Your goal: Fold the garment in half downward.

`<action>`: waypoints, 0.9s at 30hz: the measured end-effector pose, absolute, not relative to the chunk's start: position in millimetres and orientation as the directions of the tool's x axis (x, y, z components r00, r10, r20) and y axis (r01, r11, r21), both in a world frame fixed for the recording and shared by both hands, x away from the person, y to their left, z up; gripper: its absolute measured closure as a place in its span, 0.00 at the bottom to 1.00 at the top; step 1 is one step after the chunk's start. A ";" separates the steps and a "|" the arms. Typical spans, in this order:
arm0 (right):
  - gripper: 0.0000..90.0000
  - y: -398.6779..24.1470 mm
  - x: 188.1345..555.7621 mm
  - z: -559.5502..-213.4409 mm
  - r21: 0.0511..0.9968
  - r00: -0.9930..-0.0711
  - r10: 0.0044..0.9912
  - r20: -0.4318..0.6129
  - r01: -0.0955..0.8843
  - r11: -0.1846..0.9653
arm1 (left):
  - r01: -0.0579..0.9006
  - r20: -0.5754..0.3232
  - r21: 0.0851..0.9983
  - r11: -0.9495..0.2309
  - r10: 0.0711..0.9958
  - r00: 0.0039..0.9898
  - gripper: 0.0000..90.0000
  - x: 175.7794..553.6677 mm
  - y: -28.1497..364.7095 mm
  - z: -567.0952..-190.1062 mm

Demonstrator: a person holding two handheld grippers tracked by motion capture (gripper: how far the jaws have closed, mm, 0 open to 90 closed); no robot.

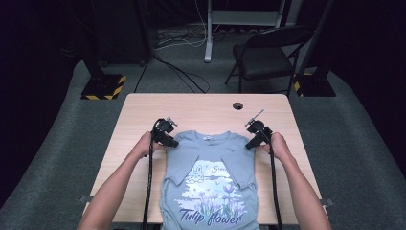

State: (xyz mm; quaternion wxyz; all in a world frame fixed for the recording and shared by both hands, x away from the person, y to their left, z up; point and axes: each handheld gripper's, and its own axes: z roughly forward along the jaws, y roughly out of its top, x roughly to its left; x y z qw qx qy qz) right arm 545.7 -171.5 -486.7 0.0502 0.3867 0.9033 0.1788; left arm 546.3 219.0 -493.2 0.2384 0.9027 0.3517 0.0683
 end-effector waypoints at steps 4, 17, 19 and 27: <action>0.88 -173.0 542.7 -487.8 0.383 -0.699 0.710 0.081 0.680 0.625 | 0.610 -0.059 0.490 -0.623 0.674 0.736 0.83 545.2 218.9 -494.0; 0.91 -168.5 533.5 -488.2 0.406 -0.699 0.715 0.023 0.660 0.632 | 0.551 0.052 0.484 -0.680 0.651 0.757 0.89 534.5 208.5 -493.0; 0.91 -167.5 532.2 -488.2 0.410 -0.694 0.719 0.014 0.660 0.629 | 0.544 0.059 0.488 -0.683 0.648 0.759 0.89 533.8 208.5 -493.3; 0.92 -165.3 527.8 -488.5 0.422 -0.692 0.721 -0.026 0.646 0.635 | 0.543 0.055 0.513 -0.665 0.657 0.752 0.89 533.7 208.9 -494.3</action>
